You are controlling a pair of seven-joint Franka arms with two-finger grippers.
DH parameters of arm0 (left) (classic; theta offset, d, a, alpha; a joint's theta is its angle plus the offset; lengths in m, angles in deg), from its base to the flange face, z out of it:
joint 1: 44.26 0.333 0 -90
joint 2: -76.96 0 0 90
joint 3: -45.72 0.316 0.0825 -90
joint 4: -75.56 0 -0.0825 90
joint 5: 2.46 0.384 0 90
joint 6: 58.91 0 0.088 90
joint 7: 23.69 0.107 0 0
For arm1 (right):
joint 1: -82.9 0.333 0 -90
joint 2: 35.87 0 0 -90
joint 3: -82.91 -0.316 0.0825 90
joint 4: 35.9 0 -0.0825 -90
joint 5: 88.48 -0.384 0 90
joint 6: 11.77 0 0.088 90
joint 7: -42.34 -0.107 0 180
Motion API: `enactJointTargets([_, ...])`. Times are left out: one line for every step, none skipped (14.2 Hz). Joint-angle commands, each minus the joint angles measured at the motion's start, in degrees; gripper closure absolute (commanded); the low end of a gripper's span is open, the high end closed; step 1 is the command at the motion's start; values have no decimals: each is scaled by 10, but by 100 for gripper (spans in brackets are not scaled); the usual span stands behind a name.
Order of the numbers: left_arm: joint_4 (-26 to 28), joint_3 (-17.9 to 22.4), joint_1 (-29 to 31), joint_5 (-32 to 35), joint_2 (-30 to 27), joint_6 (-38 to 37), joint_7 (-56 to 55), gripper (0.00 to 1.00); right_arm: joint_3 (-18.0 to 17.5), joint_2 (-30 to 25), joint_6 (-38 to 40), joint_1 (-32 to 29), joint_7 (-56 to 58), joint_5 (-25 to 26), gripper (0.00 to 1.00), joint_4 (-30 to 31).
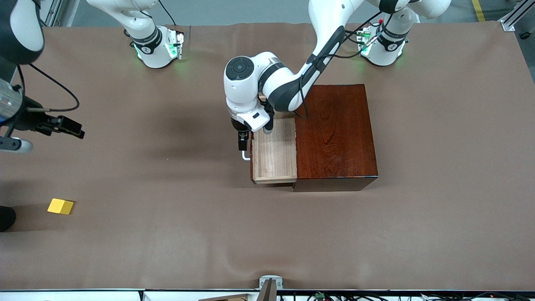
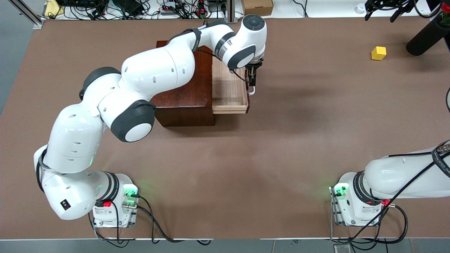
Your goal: Open drawer, take yellow block, close drawer
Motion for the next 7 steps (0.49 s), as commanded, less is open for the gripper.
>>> enactJointTargets([-19, -3, 7, -6, 0, -42, -5, 0, 5, -6, 46, -9, 34, 6, 0, -30])
enactJointTargets([-19, -3, 7, -9, 0, -52, -2, 0, 6, -6, 55, -17, 58, 6, 0, -34])
enactJointTargets([-19, -3, 7, -14, 0, -64, 1, 0, 5, -7, 56, -21, 67, 4, 0, -34])
enactJointTargets([-19, -3, 7, -21, 0, -79, 6, 0, 5, -7, 55, -20, 63, 5, 0, -34])
enactJointTargets([-19, -3, 7, -24, -1, -96, 8, 0, 5, -6, 53, -19, 60, 4, 0, -34])
enactJointTargets([-19, -3, 9, -24, -1, -112, 8, 0, 5, -7, 55, -19, 59, 4, 0, -34])
enactJointTargets([-19, -3, 15, -24, -7, -123, 11, 0, 5, -7, 56, -19, 59, 4, 0, -34])
